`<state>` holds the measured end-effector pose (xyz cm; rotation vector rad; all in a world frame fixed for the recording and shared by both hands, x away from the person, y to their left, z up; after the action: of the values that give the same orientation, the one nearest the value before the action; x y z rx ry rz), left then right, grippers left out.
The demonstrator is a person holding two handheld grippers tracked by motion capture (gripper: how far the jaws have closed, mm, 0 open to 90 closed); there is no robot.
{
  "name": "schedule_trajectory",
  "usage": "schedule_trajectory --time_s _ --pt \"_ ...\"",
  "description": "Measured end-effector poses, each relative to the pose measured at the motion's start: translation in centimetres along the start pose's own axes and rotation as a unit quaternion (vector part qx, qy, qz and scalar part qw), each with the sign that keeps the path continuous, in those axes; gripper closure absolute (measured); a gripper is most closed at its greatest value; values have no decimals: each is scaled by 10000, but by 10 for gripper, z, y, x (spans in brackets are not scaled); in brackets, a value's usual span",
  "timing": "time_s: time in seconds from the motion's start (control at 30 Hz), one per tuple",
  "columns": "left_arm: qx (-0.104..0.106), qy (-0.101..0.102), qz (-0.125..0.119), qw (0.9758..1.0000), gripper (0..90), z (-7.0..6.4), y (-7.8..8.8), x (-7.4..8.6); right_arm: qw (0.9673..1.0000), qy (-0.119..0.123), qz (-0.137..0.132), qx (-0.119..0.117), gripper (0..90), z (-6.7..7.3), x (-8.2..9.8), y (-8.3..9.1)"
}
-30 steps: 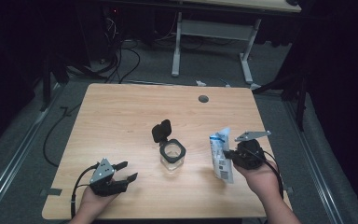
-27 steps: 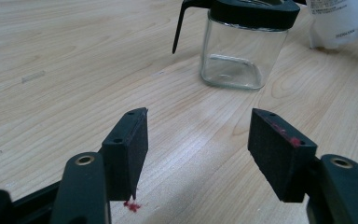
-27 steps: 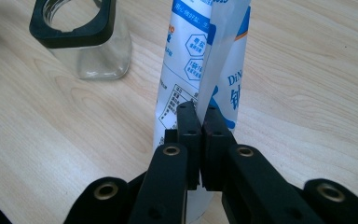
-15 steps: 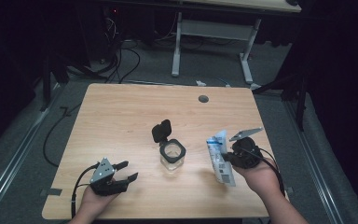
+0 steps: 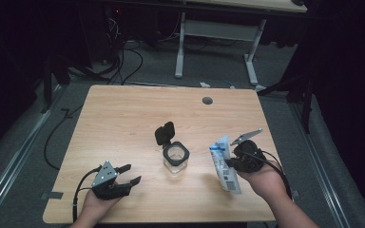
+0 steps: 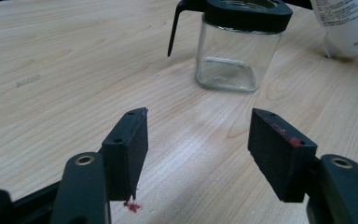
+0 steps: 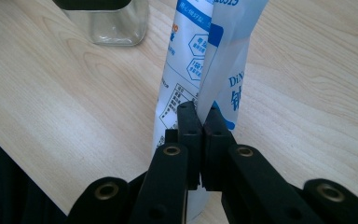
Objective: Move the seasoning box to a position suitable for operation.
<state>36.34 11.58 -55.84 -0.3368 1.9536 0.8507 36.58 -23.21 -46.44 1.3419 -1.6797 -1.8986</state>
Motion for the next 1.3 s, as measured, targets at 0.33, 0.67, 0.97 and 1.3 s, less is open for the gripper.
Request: schedule_trajectory --time_s 0.33,0.67,0.97,1.3 --pt "-3 -9 -8 10000 381 0 0 0 9999 10 127 -35 890 0 -1 -1" --pt "21 -60 32 10000 381 -4 -2 1 9990 97 431 -112 892 0 -5 -2" --pt "241 -69 4 9997 365 -14 -3 -1 9976 131 668 -111 892 -1 -5 0" --pt "564 -395 58 9976 348 -47 -17 -5 9975 172 676 -147 892 4 -13 7"
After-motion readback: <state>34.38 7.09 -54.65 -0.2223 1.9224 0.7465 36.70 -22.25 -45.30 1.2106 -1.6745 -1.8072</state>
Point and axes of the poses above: each handheld gripper's, and its own axes: y roughly backward along the jaws, x roughly out of its underside, z roughly to its left, the point moved 8 cm from there along -y, roughly forward along the jaws, and after that the axes turned 15 degrees about y, right-handed, at the moved point
